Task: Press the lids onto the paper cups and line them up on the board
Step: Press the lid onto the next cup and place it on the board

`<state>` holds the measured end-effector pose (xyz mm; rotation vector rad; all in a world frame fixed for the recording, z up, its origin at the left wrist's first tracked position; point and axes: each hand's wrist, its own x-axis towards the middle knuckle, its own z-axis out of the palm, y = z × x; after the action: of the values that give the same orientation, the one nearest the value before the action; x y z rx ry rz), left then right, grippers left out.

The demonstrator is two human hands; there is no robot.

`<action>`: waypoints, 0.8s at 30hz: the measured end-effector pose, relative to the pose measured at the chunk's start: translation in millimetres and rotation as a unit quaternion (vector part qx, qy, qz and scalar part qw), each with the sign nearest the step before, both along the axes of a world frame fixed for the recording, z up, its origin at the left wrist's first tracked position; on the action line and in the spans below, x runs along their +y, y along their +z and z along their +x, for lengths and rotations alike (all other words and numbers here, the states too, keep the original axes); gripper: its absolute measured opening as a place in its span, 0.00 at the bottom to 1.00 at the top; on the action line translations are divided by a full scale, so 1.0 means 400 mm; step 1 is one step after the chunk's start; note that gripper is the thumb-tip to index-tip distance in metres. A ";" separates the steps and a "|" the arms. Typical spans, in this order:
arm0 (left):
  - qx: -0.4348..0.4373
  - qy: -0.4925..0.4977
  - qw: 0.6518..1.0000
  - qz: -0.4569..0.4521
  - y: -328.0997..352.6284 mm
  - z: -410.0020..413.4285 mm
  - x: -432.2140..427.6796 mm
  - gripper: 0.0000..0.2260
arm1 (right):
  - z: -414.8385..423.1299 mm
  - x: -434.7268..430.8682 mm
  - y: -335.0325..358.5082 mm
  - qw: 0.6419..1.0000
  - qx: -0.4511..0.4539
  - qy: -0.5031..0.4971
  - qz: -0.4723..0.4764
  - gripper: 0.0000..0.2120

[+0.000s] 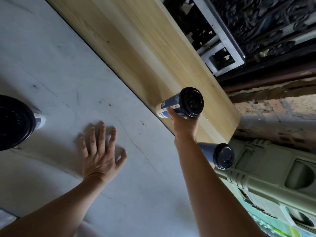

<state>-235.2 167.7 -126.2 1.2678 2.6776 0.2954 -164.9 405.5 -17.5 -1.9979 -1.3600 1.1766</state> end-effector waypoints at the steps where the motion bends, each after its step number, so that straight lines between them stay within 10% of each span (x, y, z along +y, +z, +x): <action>1: 0.000 0.001 1.000 -0.002 -0.001 0.001 0.000 0.38 | -0.002 -0.005 -0.004 1.000 -0.005 -0.008 0.012 0.39; 24: -0.011 -0.005 1.000 0.005 -0.002 0.003 -0.005 0.37 | -0.004 -0.123 -0.009 0.995 0.010 -0.032 -0.090 0.37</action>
<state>-234.1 165.8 -126.9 1.2717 2.6543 0.3189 -166.4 356.2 -21.2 -2.1306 -1.2087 1.3262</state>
